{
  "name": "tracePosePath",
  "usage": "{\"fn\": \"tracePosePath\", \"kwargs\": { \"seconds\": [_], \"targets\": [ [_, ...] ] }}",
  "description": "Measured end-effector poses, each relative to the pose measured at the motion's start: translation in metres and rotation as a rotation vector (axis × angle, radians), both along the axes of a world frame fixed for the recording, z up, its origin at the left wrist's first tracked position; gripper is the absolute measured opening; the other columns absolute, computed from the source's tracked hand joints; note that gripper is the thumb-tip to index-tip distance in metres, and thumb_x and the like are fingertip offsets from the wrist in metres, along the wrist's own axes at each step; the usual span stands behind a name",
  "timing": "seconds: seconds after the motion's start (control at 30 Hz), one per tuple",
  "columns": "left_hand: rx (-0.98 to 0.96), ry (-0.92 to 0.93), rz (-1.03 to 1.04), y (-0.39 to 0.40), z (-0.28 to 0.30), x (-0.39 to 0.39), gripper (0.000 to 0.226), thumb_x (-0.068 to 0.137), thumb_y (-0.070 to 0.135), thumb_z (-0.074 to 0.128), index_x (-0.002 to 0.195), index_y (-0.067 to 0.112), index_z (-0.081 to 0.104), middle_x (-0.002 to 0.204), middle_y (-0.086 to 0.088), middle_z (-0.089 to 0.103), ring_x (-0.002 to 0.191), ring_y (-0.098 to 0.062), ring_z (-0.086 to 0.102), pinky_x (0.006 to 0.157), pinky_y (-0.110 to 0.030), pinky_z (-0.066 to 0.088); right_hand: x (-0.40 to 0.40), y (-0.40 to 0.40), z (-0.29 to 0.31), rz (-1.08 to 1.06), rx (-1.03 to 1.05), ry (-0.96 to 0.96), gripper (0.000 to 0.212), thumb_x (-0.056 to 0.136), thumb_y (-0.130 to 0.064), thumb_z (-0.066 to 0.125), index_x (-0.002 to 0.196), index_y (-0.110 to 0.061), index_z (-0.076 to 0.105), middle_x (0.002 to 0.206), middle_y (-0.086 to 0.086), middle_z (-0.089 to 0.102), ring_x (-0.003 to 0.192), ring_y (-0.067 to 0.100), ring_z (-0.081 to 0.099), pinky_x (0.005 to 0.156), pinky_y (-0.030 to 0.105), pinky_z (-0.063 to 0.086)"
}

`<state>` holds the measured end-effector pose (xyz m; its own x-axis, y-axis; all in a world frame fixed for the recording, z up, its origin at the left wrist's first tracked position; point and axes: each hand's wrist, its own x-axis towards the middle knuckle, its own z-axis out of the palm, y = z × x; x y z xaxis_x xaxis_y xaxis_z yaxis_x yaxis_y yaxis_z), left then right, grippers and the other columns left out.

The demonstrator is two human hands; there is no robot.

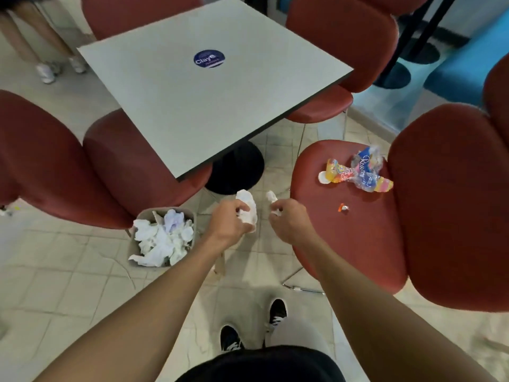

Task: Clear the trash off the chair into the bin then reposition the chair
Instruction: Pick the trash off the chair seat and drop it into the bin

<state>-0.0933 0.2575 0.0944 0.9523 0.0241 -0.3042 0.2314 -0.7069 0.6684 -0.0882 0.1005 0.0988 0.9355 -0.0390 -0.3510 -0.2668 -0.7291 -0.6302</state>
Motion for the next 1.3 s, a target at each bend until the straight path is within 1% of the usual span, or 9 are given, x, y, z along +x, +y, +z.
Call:
{"fn": "tracePosePath", "kwargs": {
  "seconds": [0.2,0.47,0.57,0.67,0.77,0.9,1.03,1.17,1.3],
  "targets": [
    [-0.046,-0.013,0.240,0.057,-0.011,-0.037,0.028,0.075,0.007,0.075,0.101,0.017,0.070,0.097,-0.003,0.064,0.083,-0.012,0.056,0.075,-0.018,0.039,-0.005,0.055,-0.005,0.141,0.083,-0.013,0.028,0.090,-0.006,0.051,0.110,-0.012,0.070,0.094,-0.002,0.062,0.076,0.012,0.056,0.064,0.023,0.045],
    [-0.076,-0.076,0.444,0.132,-0.016,-0.062,0.019,0.074,0.007,0.076,0.090,0.018,0.071,0.084,-0.001,0.062,0.075,-0.014,0.055,0.067,-0.017,0.036,0.002,0.117,-0.009,0.292,0.074,0.002,0.019,0.093,-0.012,0.055,0.105,-0.016,0.070,0.106,0.004,0.066,0.085,0.015,0.061,0.068,0.024,0.049],
    [-0.065,-0.070,0.495,0.163,-0.023,-0.061,0.017,0.074,0.008,0.076,0.089,0.017,0.072,0.079,0.004,0.059,0.069,-0.008,0.052,0.061,-0.011,0.036,0.004,0.142,-0.015,0.341,0.043,-0.004,0.019,0.093,-0.012,0.054,0.104,-0.015,0.069,0.102,0.002,0.065,0.083,0.013,0.057,0.059,0.012,0.042],
    [-0.093,-0.060,0.530,0.196,-0.034,-0.058,0.014,0.075,0.009,0.075,0.084,0.018,0.071,0.079,0.005,0.059,0.067,-0.006,0.052,0.057,-0.006,0.038,0.003,0.169,-0.024,0.348,0.009,0.042,0.018,0.093,-0.014,0.054,0.105,-0.018,0.068,0.097,-0.006,0.058,0.087,0.012,0.054,0.062,0.016,0.038],
    [-0.072,-0.017,0.461,0.226,-0.046,-0.052,0.011,0.077,0.009,0.072,0.086,0.015,0.072,0.080,0.007,0.060,0.075,-0.009,0.054,0.061,-0.009,0.037,0.003,0.198,-0.040,0.297,0.028,0.088,0.016,0.089,-0.010,0.056,0.094,-0.023,0.065,0.093,-0.005,0.059,0.089,0.015,0.057,0.069,0.022,0.040],
    [-0.100,0.080,0.393,0.260,-0.068,-0.040,0.013,0.078,0.007,0.068,0.088,0.014,0.072,0.083,0.006,0.063,0.080,-0.011,0.057,0.070,-0.021,0.041,0.004,0.236,-0.052,0.237,0.005,0.149,0.016,0.089,-0.010,0.056,0.096,-0.019,0.067,0.099,-0.003,0.065,0.086,0.015,0.060,0.066,0.024,0.044],
    [-0.142,0.085,0.312,0.277,-0.091,-0.031,0.014,0.078,0.002,0.067,0.084,0.015,0.070,0.083,0.006,0.064,0.078,-0.010,0.058,0.066,-0.018,0.042,0.007,0.267,-0.062,0.203,-0.015,0.177,0.019,0.086,-0.008,0.056,0.097,-0.017,0.069,0.102,0.002,0.069,0.093,0.019,0.064,0.082,0.031,0.052],
    [-0.127,0.109,0.252,0.287,-0.110,-0.020,0.021,0.078,-0.001,0.064,0.091,0.014,0.071,0.092,0.004,0.067,0.084,-0.013,0.060,0.075,-0.024,0.047,0.012,0.287,-0.069,0.152,-0.018,0.220,0.025,0.084,-0.003,0.054,0.097,-0.016,0.071,0.102,0.002,0.070,0.087,0.019,0.066,0.070,0.021,0.045],
    [-0.089,0.200,0.167,0.295,-0.120,-0.013,0.033,0.079,0.004,0.061,0.105,0.021,0.070,0.107,0.002,0.066,0.086,-0.011,0.055,0.076,-0.020,0.042,0.016,0.299,-0.075,0.107,-0.007,0.263,0.030,0.079,0.000,0.052,0.091,-0.019,0.070,0.097,0.005,0.065,0.065,0.017,0.055,0.060,0.020,0.041]
  ]
}}
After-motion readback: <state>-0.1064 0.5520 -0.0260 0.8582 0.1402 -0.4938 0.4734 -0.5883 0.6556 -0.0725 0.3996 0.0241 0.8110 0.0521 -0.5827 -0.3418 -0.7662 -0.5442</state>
